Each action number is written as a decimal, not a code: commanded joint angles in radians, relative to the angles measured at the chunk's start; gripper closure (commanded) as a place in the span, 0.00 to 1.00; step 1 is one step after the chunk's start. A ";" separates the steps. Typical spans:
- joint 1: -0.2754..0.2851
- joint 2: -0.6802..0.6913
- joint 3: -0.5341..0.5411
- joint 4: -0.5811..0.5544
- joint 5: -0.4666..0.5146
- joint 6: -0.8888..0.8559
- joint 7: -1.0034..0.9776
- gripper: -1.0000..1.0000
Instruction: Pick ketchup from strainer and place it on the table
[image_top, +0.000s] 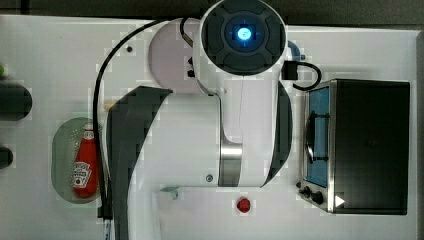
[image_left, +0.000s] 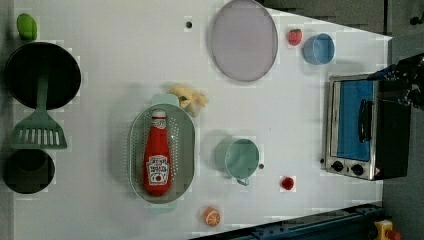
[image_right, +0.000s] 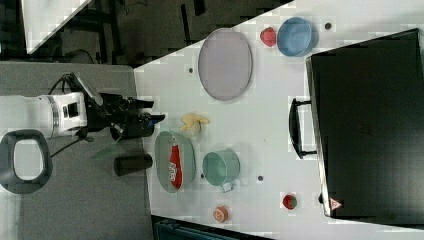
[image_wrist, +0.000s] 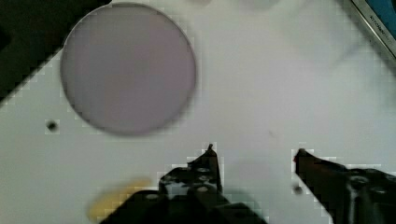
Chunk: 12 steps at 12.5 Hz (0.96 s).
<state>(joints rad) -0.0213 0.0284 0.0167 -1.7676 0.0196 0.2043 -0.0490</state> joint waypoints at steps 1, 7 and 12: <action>-0.108 -0.264 0.044 -0.071 0.014 -0.242 0.070 0.20; -0.073 -0.222 0.170 -0.071 0.015 -0.135 0.070 0.00; -0.048 -0.147 0.379 -0.072 0.014 -0.103 0.072 0.00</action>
<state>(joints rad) -0.1033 -0.1335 0.3767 -1.8203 0.0268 0.1191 -0.0160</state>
